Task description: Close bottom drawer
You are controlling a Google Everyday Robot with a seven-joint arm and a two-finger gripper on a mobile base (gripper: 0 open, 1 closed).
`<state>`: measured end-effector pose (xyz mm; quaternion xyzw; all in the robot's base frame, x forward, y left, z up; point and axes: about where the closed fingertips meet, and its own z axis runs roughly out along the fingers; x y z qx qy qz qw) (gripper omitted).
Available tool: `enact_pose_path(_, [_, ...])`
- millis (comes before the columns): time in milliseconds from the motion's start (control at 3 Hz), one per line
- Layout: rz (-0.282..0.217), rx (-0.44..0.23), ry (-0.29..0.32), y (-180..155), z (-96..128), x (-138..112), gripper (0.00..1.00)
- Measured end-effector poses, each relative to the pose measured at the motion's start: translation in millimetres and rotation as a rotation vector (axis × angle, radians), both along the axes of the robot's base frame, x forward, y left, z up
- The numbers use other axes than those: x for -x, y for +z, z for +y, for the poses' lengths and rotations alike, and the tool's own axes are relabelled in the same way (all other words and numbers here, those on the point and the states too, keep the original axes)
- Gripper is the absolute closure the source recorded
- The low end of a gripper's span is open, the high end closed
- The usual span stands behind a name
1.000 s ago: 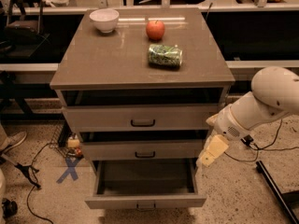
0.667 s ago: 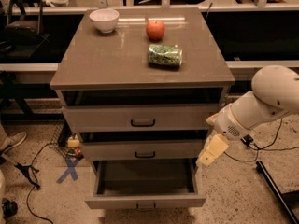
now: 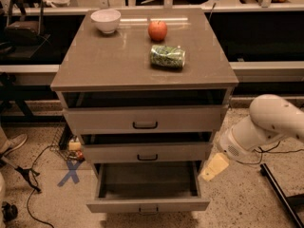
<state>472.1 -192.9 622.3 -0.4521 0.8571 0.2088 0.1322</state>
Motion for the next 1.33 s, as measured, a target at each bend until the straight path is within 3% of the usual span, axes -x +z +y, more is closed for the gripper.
enact_pose_path(667, [0.184, -0.02, -0.225, -157.6, -22.3, 21.1, 0.0])
enact_pose_path(1333, [0.34, -0.113, -0.325, -276.5, -2.5, 47.7, 0.0])
